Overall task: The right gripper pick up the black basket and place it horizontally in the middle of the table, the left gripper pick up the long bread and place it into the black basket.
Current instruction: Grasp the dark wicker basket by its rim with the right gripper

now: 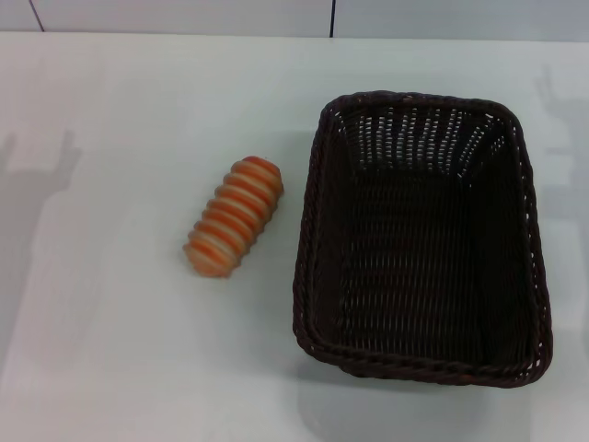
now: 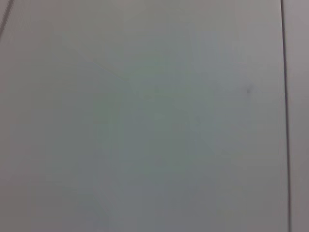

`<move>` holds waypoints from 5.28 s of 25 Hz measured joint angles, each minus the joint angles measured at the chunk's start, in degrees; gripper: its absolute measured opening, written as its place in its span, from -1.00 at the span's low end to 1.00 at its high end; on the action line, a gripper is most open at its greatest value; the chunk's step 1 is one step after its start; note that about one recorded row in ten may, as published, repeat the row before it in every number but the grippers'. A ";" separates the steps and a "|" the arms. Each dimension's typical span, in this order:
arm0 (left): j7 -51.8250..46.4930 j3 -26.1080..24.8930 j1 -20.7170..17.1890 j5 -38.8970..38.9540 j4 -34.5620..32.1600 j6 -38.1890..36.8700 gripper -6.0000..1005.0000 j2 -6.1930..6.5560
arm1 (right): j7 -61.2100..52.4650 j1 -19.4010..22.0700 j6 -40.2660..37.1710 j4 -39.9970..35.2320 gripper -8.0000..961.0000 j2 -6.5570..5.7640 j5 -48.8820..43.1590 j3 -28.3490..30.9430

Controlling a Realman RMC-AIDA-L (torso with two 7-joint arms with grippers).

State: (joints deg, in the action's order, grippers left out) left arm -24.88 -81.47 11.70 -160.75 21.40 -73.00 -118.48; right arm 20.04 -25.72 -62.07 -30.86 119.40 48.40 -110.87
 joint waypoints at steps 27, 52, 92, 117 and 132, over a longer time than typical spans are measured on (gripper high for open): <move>-0.08 0.03 0.77 -0.45 0.13 -0.04 0.70 0.18 | 4.29 13.38 7.46 -19.41 0.71 -0.79 -3.96 1.57; -1.57 0.99 1.09 -0.44 0.43 -0.65 0.69 0.06 | 0.10 22.54 94.02 -62.94 0.71 -0.30 -12.48 27.01; -1.58 0.53 2.44 0.00 -0.38 -1.31 0.68 1.14 | -26.20 12.41 152.03 -77.05 0.71 -0.39 -17.70 32.15; -1.58 0.35 2.86 -0.01 -1.29 -1.31 0.67 1.42 | -26.10 10.45 148.54 -69.17 0.71 -0.26 -15.50 26.39; -1.58 0.35 3.44 -0.03 -1.38 -1.35 0.66 1.41 | -25.84 9.02 145.91 -64.28 0.70 -0.40 -15.45 24.68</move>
State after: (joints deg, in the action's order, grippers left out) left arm -26.45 -81.12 15.14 -160.78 20.01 -74.34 -117.07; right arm -5.80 -16.70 83.84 -95.14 119.00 32.95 -86.19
